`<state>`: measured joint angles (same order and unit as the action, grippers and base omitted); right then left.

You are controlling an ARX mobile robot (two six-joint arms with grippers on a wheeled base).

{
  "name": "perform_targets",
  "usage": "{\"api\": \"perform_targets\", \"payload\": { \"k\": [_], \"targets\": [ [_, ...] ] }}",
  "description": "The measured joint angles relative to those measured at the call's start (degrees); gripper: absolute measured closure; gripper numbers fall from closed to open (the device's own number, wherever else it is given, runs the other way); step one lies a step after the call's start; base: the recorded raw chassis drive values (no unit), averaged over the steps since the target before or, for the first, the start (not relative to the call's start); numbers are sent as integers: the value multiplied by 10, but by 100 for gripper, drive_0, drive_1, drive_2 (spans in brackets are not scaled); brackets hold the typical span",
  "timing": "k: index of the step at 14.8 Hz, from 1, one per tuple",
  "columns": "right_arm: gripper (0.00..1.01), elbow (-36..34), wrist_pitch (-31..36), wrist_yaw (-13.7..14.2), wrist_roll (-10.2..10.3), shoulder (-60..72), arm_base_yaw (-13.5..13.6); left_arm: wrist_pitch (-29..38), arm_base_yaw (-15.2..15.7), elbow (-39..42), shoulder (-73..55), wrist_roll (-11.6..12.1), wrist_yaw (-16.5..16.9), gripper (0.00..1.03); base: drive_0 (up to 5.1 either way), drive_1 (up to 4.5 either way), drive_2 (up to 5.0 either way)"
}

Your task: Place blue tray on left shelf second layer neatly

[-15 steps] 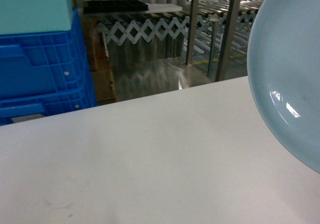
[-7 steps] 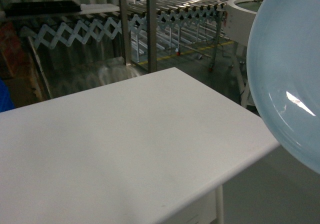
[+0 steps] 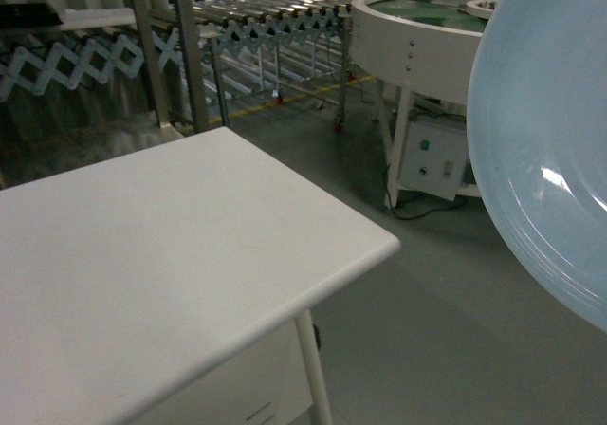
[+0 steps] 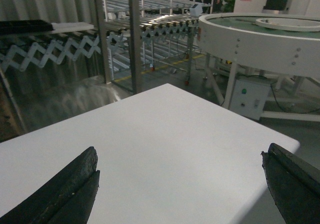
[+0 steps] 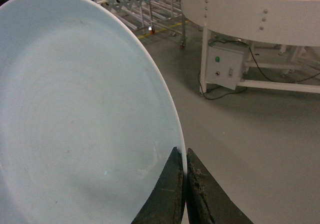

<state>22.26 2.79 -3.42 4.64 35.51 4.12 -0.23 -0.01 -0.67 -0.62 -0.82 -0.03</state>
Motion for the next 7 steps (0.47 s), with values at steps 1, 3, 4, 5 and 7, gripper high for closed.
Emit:
{"api": "perform_targets", "payload": {
  "k": [1, 3, 4, 5, 7],
  "targets": [
    [99, 0, 0, 0, 0, 0, 0, 0, 0, 0, 0, 0, 0, 5, 338, -403, -403],
    [99, 0, 0, 0, 0, 0, 0, -1, 0, 0, 0, 0, 0, 5, 338, -403, -403],
    [99, 0, 0, 0, 0, 0, 0, 0, 0, 0, 0, 0, 1, 5, 338, -403, -403],
    [99, 0, -1, 0, 0, 0, 0, 2, 0, 0, 0, 0, 0, 5, 338, -403, -403],
    [99, 0, 0, 0, 0, 0, 0, -1, 0, 0, 0, 0, -1, 5, 349, -396, -396]
  ]
}}
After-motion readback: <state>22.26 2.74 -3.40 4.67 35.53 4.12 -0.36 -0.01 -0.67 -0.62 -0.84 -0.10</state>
